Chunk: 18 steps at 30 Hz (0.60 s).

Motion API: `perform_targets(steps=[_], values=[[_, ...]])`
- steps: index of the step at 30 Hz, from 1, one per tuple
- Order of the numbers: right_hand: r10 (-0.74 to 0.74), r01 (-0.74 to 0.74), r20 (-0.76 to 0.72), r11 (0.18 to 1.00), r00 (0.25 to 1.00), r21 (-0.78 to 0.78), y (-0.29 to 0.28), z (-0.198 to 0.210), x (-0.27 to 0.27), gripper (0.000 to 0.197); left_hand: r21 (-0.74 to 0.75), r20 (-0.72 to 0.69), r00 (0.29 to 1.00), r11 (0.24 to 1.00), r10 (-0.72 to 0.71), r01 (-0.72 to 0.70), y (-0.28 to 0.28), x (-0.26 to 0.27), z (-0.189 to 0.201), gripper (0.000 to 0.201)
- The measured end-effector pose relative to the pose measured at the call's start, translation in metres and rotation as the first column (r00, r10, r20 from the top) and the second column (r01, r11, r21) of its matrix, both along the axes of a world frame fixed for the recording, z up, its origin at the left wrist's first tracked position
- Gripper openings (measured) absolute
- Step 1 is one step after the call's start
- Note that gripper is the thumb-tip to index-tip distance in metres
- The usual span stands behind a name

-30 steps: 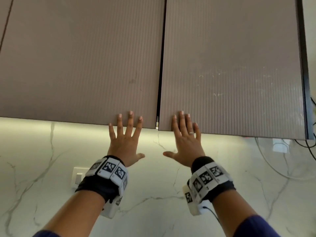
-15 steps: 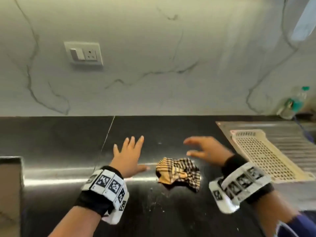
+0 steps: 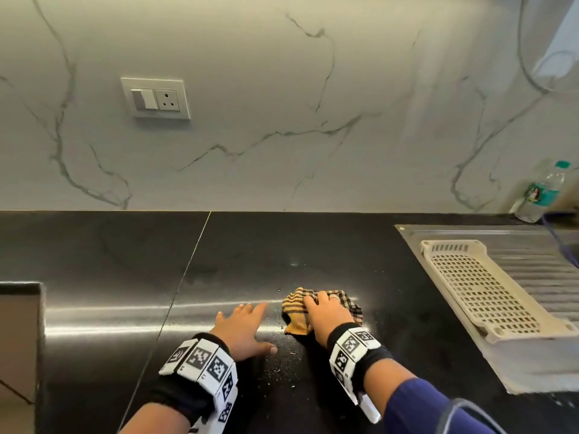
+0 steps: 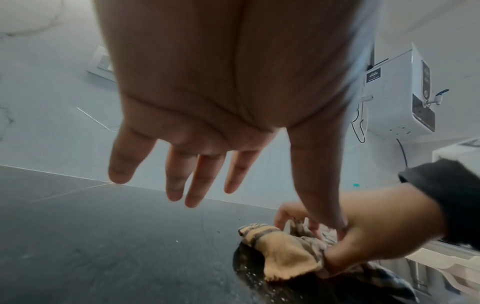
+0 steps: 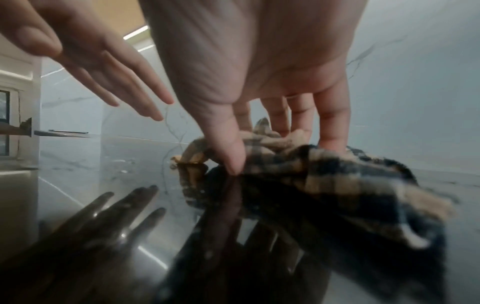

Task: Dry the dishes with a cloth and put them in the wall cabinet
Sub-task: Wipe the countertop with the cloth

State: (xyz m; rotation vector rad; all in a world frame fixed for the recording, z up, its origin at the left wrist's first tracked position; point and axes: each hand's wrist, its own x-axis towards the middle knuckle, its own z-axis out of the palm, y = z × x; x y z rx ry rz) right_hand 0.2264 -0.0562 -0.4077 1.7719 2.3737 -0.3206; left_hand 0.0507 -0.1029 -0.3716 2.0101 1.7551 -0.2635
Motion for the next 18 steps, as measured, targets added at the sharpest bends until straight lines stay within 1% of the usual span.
perform_targets(steps=[2,4,5,6,7,9,10,12,15,17,18], values=[[-0.041,0.041,-0.020,0.999,0.999,-0.005,0.011,0.001,0.000,0.039,0.026,0.004,1.000,1.000,-0.001,0.001,0.005,-0.005,0.004,0.086],[-0.126,0.120,-0.146,0.991,0.981,-0.052,0.029,0.007,0.007,0.031,0.048,0.001,1.000,0.999,0.001,-0.001,0.014,-0.014,0.008,0.085],[-0.182,0.165,-0.234,0.982,0.955,-0.091,0.041,0.013,0.012,0.025,0.057,0.001,1.000,0.998,0.009,-0.009,0.023,-0.020,0.010,0.084],[-0.237,0.206,-0.323,0.970,0.916,-0.127,0.053,0.019,0.020,0.018,0.062,0.003,1.000,0.998,0.023,-0.023,0.032,-0.028,0.009,0.084],[-0.293,0.245,-0.404,0.955,0.867,-0.166,0.068,0.026,0.029,0.016,0.060,0.008,0.999,0.997,0.040,-0.041,0.044,-0.036,0.008,0.084],[-0.399,0.322,-0.523,0.917,0.753,-0.237,0.094,0.039,0.051,0.023,0.041,0.021,0.997,0.996,0.073,-0.073,0.066,-0.053,0.004,0.086],[-0.446,0.368,-0.552,0.895,0.705,-0.252,0.109,0.046,0.062,0.022,0.039,0.028,0.997,0.996,0.077,-0.078,0.081,-0.062,0.001,0.087],[-0.503,0.468,-0.549,0.857,0.668,-0.217,0.137,0.062,0.085,0.018,0.035,0.031,0.997,0.996,0.076,-0.077,0.106,-0.073,-0.007,0.089],[-0.600,0.635,-0.522,0.760,0.605,-0.137,0.182,0.084,0.110,0.024,0.030,0.009,0.998,0.997,0.064,-0.065,0.147,-0.083,-0.019,0.090],[-0.634,0.683,-0.466,0.726,0.617,-0.084,0.206,0.096,0.115,0.030,0.001,-0.016,0.999,0.999,0.052,-0.052,0.171,-0.084,-0.025,0.090],[-0.642,0.677,-0.442,0.729,0.626,-0.101,0.214,0.097,0.115,0.035,-0.020,-0.019,0.999,0.999,0.051,-0.051,0.179,-0.085,-0.027,0.090]])
